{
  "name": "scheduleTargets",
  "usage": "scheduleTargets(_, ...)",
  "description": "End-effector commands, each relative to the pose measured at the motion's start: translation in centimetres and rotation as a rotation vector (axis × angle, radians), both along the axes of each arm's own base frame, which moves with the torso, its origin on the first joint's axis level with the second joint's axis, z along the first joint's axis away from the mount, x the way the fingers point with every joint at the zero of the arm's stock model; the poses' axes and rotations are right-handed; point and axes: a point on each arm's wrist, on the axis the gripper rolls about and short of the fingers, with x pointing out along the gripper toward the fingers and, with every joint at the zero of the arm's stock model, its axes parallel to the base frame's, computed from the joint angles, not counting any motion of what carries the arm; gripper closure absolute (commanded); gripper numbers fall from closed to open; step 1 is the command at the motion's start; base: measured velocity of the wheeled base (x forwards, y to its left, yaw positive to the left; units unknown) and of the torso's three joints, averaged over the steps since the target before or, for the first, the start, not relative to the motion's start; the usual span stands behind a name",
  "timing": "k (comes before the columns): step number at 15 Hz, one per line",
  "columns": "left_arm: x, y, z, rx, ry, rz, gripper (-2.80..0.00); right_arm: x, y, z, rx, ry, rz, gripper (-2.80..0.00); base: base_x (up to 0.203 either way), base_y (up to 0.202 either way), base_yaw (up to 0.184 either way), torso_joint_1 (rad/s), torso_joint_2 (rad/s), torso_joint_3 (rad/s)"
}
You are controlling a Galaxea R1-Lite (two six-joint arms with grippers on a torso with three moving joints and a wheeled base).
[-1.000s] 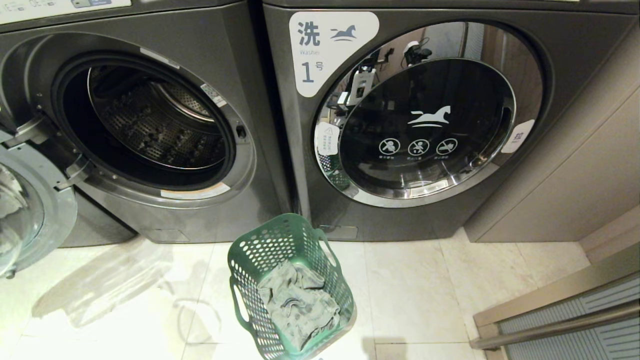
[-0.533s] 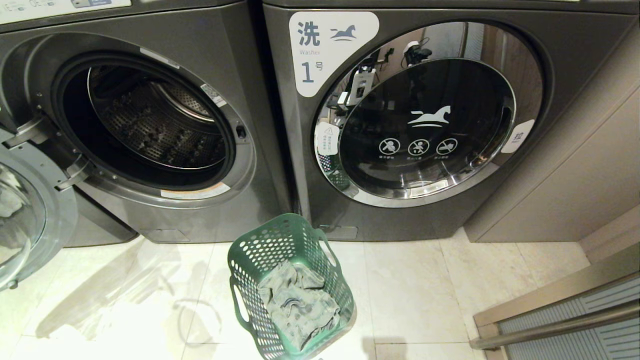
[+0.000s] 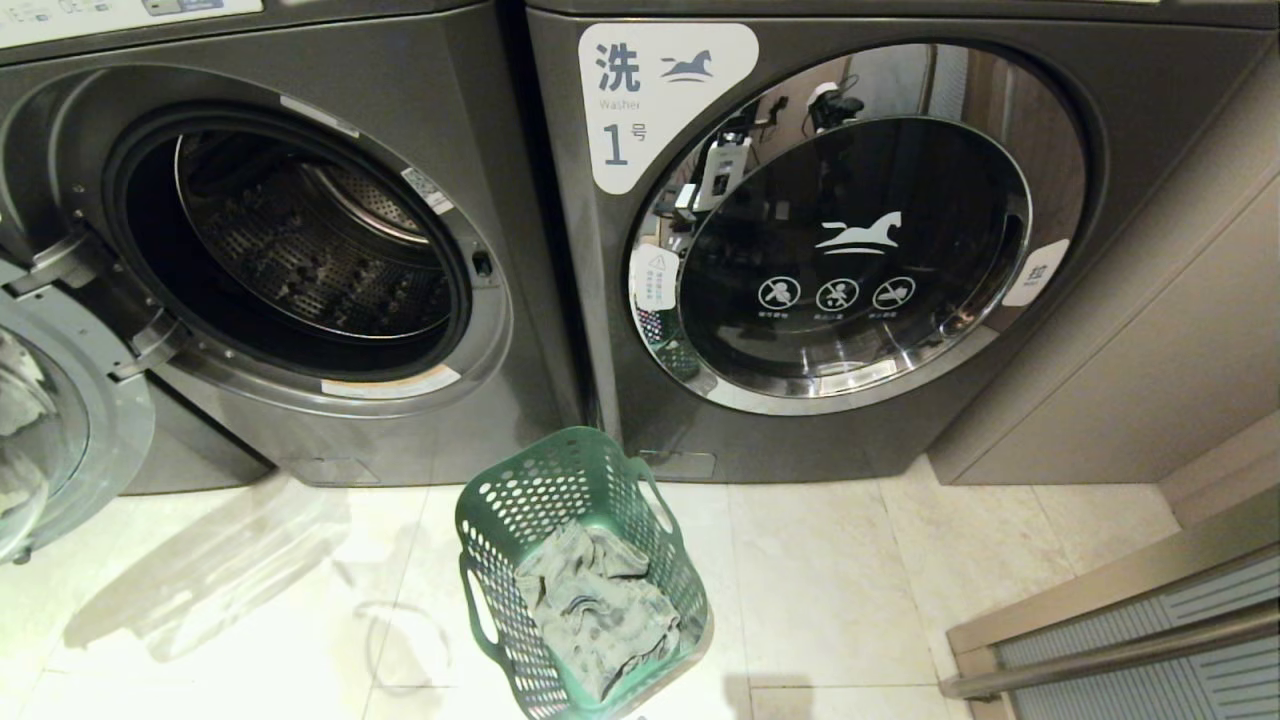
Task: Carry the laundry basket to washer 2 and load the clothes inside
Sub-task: Open the lid of the washing machine, then place the clothes into the washing machine
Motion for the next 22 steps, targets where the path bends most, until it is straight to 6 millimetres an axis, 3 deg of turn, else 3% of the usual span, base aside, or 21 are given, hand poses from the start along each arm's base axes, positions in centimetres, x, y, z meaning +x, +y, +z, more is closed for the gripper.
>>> scheduleTargets(1, -1.7, -2.8, 2.1, 0.003, -0.013, -0.094, 0.00, 0.0, 0.0, 0.0, 0.000, 0.000, 0.001, 0.00, 0.000, 0.000, 0.000, 0.000, 0.00, 0.000)
scheduleTargets(2, -2.8, -4.9, 2.3, -0.030, 0.010, -0.170, 0.00, 0.0, 0.0, 0.0, 0.000, 0.000, 0.001, 0.00, 0.000, 0.000, 0.000, 0.000, 0.00, 0.000)
scheduleTargets(4, -6.3, -10.2, 0.3, -0.133, 0.088, -0.304, 0.00, 0.0, 0.0, 0.0, 0.000, 0.000, 0.001, 0.00, 0.000, 0.000, 0.000, 0.000, 0.00, 0.000)
scheduleTargets(7, -12.7, -18.2, -4.5, -0.234, 0.176, -0.466, 0.00, 0.0, 0.0, 0.0, 0.000, 0.000, 0.001, 0.00, 0.000, 0.000, 0.000, 0.000, 0.00, 0.000)
scheduleTargets(10, -18.0, -24.9, -9.2, -0.258, 0.184, -0.787, 0.00, 0.0, 0.0, 0.0, 0.000, 0.000, 0.001, 0.00, 0.000, 0.000, 0.000, 0.000, 0.00, 0.000)
scheduleTargets(13, -23.0, -27.1, -12.1, -0.243, 0.120, -1.023, 0.00, 0.0, 0.0, 0.0, 0.000, 0.000, 0.001, 0.00, 0.000, 0.000, 0.000, 0.000, 0.00, 0.000)
scheduleTargets(16, -26.2, -27.5, -14.1, -0.214, 0.038, -1.208, 0.00, 0.0, 0.0, 0.0, 0.002, 0.000, -0.001, 0.00, 0.000, 0.000, 0.000, 0.000, 0.00, 0.000)
scheduleTargets(18, -26.7, -27.5, -15.1, -0.279, 0.038, -1.225, 0.00, 0.0, 0.0, 0.0, 0.000, 0.000, 0.001, 0.00, 0.000, 0.000, 0.000, 0.000, 0.00, 0.000)
scheduleTargets(22, -26.6, -27.5, -15.2, -0.305, 0.041, -1.080, 0.00, 0.0, 0.0, 0.0, 0.001, 0.000, 0.000, 0.00, 0.000, 0.000, 0.000, 0.000, 0.00, 0.000)
